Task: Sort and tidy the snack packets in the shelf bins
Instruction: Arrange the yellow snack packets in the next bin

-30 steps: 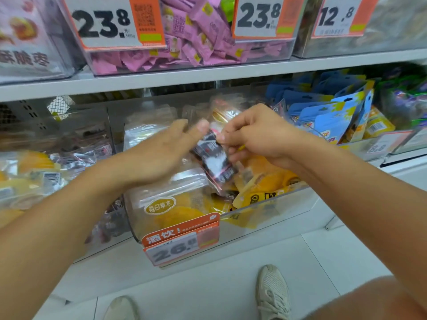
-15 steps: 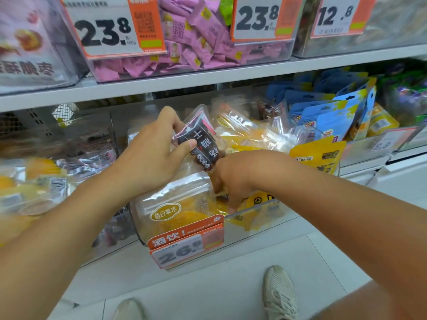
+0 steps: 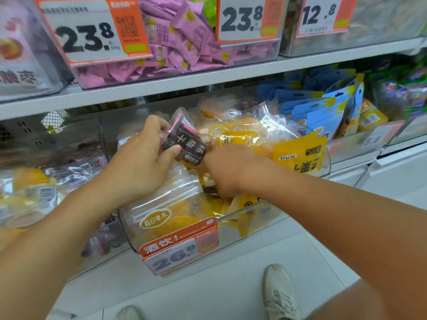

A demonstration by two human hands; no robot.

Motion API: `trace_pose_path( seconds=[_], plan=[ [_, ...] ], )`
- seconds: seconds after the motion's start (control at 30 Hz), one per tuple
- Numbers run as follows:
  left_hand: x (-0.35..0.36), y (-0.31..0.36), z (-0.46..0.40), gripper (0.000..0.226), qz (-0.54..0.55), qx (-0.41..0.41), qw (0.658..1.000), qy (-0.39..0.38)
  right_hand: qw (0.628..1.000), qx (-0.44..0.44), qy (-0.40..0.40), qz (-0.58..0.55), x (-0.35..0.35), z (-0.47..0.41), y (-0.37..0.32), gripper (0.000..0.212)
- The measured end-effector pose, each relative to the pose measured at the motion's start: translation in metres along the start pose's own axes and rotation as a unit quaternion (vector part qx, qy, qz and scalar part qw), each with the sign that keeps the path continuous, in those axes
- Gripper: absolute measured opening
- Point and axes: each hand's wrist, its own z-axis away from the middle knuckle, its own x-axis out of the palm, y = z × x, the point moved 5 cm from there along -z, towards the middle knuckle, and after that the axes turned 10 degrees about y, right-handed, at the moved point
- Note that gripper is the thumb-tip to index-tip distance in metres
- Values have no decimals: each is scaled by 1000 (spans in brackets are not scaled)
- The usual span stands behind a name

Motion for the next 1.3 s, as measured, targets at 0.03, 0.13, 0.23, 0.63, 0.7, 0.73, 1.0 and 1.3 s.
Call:
trace_pose_path(
  seconds=[0.03,0.13,0.23,0.63,0.7,0.73,1.0,1.3],
  plan=[
    [0,0,-1,22,0,-1,1000,-2,1000,9,10,-12,-6,1,7,18],
    [0,0,-2,14,-3,6,1000,6,997,19,31,-64,-26,8,26,27],
    [-3,-1,-5,10,31,-3,999,30,989,31,100,-107,-52,18,45,11],
    [-42,-19,11,27,463,-201,862,46,665,124,72,-733,-51,18,32,7],
    [-54,-31,18,42,465,-209,857,70,696,112,88,-704,-58,10,15,11],
    [-61,-37,22,49,476,-217,848,84,715,103,103,-684,-64,7,5,15],
    [-126,-76,63,56,298,-136,923,204,828,-8,274,-489,-94,-24,-97,11],
    [-147,-113,74,53,109,-98,977,153,806,-88,40,-583,-84,-64,-145,47]
  ],
)
